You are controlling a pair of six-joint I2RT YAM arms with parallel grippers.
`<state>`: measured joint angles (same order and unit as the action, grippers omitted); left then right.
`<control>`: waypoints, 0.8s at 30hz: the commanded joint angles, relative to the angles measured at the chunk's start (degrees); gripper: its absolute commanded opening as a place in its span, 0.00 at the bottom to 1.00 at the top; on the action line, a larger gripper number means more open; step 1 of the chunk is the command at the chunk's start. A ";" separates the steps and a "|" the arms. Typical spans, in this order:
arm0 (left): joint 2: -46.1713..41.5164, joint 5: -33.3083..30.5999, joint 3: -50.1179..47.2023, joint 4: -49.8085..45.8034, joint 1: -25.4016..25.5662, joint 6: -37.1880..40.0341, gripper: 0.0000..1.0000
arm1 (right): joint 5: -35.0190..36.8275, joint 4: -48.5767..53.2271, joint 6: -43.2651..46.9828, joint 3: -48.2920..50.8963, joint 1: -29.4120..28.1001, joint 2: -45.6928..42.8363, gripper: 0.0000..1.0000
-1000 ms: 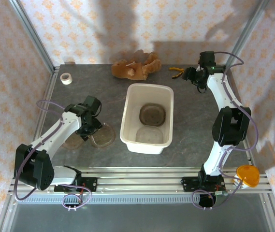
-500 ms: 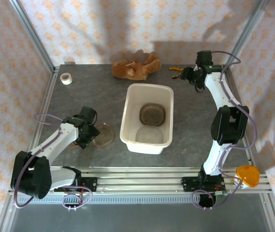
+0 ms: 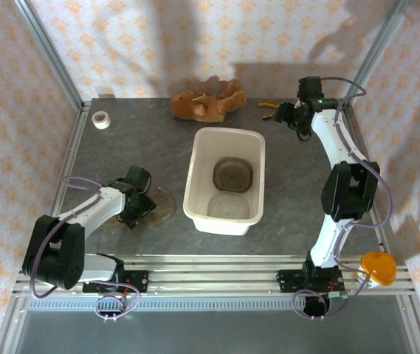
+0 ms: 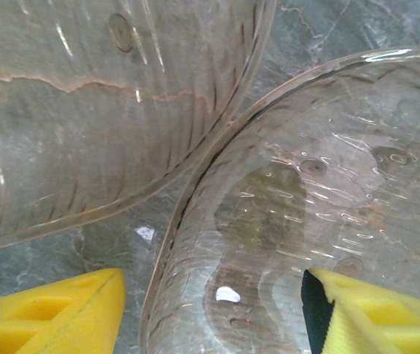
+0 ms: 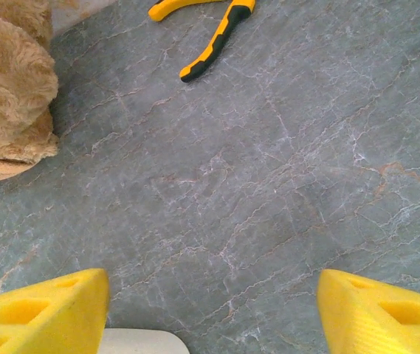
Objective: Place the plates into the plastic bin on the countertop
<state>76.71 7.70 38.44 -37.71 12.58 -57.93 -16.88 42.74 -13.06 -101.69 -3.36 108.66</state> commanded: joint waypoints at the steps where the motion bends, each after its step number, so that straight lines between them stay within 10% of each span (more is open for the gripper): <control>1: 0.95 -0.32 -0.12 1.19 -0.77 2.58 0.65 | 2.53 1.66 -0.13 -2.47 -0.42 -0.69 0.74; 24: 5.40 3.60 1.50 3.21 -0.71 6.39 0.26 | 4.52 1.37 -0.69 -2.54 -1.65 -0.73 0.74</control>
<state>80.51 11.46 39.18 -34.04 11.94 -53.04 -14.35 43.11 -13.08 -102.24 -4.64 108.66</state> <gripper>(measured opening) 0.261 0.739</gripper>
